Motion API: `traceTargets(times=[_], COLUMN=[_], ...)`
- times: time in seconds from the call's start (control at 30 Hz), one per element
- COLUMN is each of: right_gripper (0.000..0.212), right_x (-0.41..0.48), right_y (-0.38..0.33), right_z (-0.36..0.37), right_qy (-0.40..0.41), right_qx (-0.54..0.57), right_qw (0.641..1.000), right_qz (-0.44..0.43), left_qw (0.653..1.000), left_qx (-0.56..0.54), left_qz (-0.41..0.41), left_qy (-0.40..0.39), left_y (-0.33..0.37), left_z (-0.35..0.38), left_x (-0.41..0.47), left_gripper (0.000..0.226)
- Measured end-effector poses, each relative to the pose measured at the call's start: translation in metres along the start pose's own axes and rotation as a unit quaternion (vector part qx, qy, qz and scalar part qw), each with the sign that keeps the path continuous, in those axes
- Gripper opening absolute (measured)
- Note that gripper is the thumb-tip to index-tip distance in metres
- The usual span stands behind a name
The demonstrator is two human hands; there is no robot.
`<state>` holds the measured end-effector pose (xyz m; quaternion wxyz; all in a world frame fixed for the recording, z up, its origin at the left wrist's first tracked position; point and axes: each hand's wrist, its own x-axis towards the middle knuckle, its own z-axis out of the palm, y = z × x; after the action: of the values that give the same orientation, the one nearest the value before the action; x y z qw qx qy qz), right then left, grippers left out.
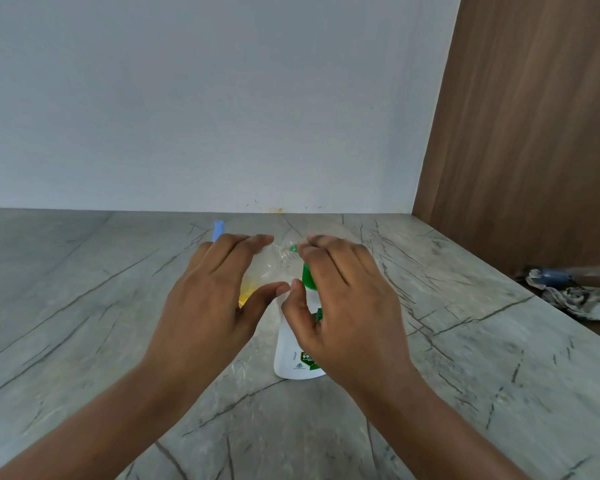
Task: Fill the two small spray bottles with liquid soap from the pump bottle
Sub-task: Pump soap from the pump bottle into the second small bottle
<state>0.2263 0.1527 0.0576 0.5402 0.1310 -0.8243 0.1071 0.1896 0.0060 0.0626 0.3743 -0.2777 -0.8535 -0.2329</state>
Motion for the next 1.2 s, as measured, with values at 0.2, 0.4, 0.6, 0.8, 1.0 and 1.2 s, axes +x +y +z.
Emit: traceTargets(times=[0.2, 0.4, 0.6, 0.8, 1.0, 1.2], right_gripper=[0.031, 0.034, 0.036, 0.036, 0.036, 0.033], right_x=[-0.004, 0.001, 0.006, 0.005, 0.005, 0.002], right_y=[0.002, 0.000, -0.001, 0.006, 0.008, 0.004], right_z=[0.002, 0.000, -0.002, -0.002, -0.002, 0.001], right_qy=[0.003, -0.011, -0.015, -0.021, -0.009, 0.004], right_qx=[0.004, -0.005, -0.024, -0.053, -0.046, -0.016], right_qw=[1.000, 1.000, 1.000, 0.998, 0.998, 0.999], right_qz=[-0.002, 0.002, -0.003, -0.039, -0.044, -0.027], left_qw=[0.999, 1.000, 1.000, 1.000, 1.000, 1.000], left_qx=[-0.028, -0.019, -0.016, -0.003, -0.004, 0.004], left_qz=[-0.008, -0.007, -0.004, -0.002, 0.001, -0.008], left_qy=[-0.014, -0.011, 0.005, 0.012, 0.019, -0.008], left_y=[0.000, 0.001, 0.003, 0.003, 0.004, 0.003], left_z=[0.006, 0.002, -0.002, -0.001, -0.001, -0.002], left_x=[-0.004, -0.001, 0.005, 0.007, 0.007, 0.003], left_gripper=[0.049, 0.051, 0.052, 0.051, 0.051, 0.052])
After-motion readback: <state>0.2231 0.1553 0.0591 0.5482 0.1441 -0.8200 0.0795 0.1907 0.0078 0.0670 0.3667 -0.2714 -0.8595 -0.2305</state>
